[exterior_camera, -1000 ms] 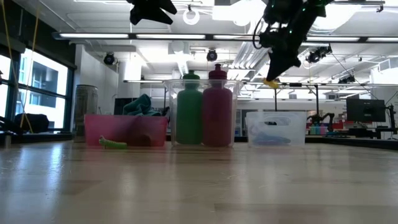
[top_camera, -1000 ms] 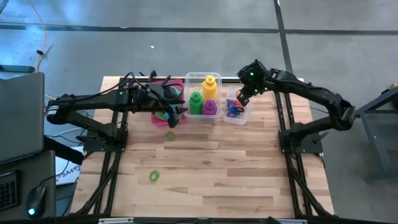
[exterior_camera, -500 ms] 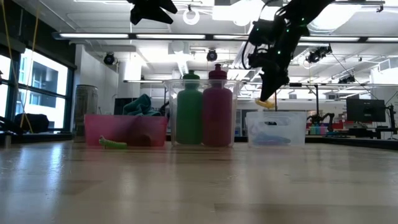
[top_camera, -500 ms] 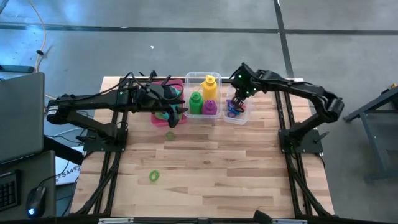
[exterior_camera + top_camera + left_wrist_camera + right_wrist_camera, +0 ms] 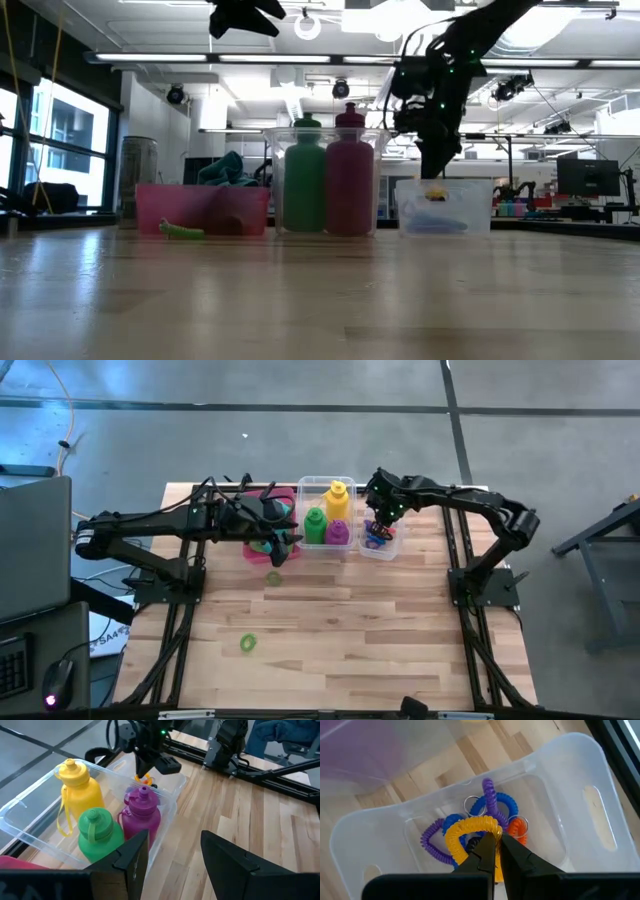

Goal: Pick & Place Sports Items
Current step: Put the yellow spring keychain into the right transparent bin, then put the bottom green spring keychain into the right transparent bin

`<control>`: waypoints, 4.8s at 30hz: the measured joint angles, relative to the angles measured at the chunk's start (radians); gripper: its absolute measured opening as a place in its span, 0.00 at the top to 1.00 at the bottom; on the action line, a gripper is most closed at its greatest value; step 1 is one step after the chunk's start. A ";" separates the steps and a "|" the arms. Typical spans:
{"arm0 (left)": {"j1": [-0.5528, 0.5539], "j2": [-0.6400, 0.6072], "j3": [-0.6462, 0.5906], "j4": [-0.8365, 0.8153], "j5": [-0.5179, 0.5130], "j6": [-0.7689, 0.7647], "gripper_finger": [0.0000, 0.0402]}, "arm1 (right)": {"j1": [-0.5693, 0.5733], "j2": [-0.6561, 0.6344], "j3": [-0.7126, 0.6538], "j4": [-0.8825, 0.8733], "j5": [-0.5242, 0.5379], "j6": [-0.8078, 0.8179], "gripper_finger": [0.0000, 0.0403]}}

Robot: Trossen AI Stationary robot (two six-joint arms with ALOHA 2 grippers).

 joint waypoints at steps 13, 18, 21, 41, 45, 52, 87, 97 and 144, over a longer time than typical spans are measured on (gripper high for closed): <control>-0.004 0.000 0.000 -0.001 0.002 -0.001 0.56 | 0.000 0.001 0.000 0.005 -0.045 0.002 0.97; -0.004 0.000 0.000 -0.001 0.003 0.006 0.56 | 0.000 0.001 0.000 0.000 -0.048 0.009 0.86; -0.004 0.000 0.000 -0.001 0.003 0.021 0.56 | 0.000 -0.002 0.000 -0.017 -0.039 0.019 0.78; -0.064 0.000 0.105 -0.204 0.056 -0.052 0.56 | 0.000 -0.270 0.000 -0.048 0.002 0.114 0.63; -0.106 0.000 0.140 -0.277 0.066 -0.105 0.56 | 0.002 -0.335 0.000 -0.048 0.001 0.156 0.63; -0.198 0.000 0.193 -0.344 0.092 -0.183 0.56 | 0.006 -0.434 0.000 -0.044 -0.029 0.270 0.63; -0.810 0.037 0.207 -0.666 -0.073 -0.830 0.56 | 0.530 -0.590 0.000 -0.033 0.048 0.615 0.63; -0.913 0.182 0.207 -0.744 -0.073 -0.866 0.56 | 0.768 -0.590 0.000 0.066 0.132 0.711 0.63; -0.776 0.170 -0.292 -0.246 0.094 -0.993 0.56 | 1.002 -0.517 0.000 0.079 0.382 0.792 0.63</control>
